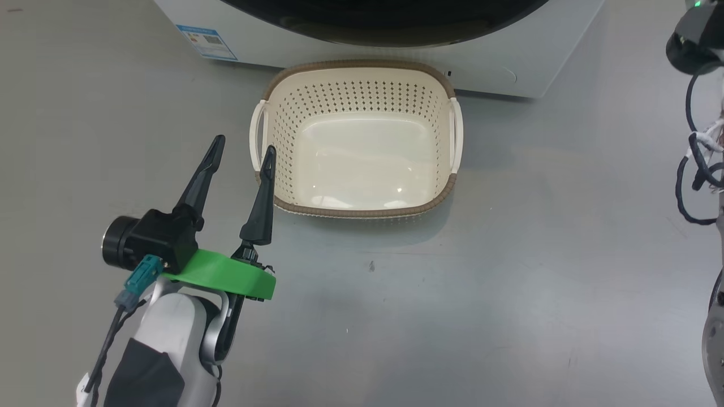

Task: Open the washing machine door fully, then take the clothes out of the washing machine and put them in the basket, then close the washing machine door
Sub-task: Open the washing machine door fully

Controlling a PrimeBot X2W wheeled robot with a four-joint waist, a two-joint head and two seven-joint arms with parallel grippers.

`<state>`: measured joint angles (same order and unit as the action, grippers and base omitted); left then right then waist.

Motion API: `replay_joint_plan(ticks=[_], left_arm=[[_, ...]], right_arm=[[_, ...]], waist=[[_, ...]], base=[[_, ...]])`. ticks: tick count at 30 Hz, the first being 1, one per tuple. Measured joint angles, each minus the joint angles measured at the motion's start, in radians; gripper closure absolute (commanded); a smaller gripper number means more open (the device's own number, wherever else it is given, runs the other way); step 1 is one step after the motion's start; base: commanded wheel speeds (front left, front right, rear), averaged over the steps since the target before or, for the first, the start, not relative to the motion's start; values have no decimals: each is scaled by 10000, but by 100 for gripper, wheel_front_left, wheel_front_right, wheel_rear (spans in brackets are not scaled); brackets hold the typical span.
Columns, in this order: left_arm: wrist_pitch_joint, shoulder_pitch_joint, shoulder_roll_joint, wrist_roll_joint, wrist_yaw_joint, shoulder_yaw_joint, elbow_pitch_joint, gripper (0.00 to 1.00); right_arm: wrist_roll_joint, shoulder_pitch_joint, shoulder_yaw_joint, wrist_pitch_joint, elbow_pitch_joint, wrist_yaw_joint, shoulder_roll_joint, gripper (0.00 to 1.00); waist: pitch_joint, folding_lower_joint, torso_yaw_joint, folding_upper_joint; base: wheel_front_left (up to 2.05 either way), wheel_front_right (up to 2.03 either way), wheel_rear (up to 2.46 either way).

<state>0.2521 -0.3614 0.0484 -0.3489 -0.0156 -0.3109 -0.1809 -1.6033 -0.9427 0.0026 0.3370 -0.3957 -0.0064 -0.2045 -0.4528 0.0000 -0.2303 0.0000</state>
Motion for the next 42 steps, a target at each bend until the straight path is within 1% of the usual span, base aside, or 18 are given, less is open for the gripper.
replay_joint_plan(ticks=[9,16,17,29,33,37,41,42], left_arm=[[0,-353,-69,0,-134,-79,132,0],[0,-544,-119,0,-163,-123,171,0],[0,-551,-121,0,-163,-125,171,0],[0,-659,-169,-2,-173,-117,161,0],[0,-701,-186,-2,-174,-117,127,0],[0,-725,-194,-2,-174,-117,111,0],[0,-744,-199,-2,-174,-104,81,0],[0,-744,-199,-2,-174,-100,67,0]], right_arm=[[295,-1252,391,376,-522,-403,-222,100],[468,-1935,508,464,-1037,-510,-274,100],[474,-2019,516,464,-1110,-579,-282,100],[669,-2654,669,591,-1979,-573,-416,100],[635,-2695,725,840,-2188,-531,-418,100],[500,-2790,732,1047,-2380,-453,-447,100],[384,-2800,746,1354,-2545,-211,-479,100],[345,-2800,750,1427,-2591,-211,-479,100]], waist=[[-601,0,-296,0],[-918,1,-518,0],[-955,1,-548,0],[-1164,0,-752,0],[-1141,0,-767,0],[-1125,0,-768,0],[-1079,0,-750,0],[-1056,0,-737,0]], base=[[0,0,0],[0,0,0],[0,0,0],[0,0,0],[0,0,0],[0,0,0],[0,0,0],[0,0,0]])
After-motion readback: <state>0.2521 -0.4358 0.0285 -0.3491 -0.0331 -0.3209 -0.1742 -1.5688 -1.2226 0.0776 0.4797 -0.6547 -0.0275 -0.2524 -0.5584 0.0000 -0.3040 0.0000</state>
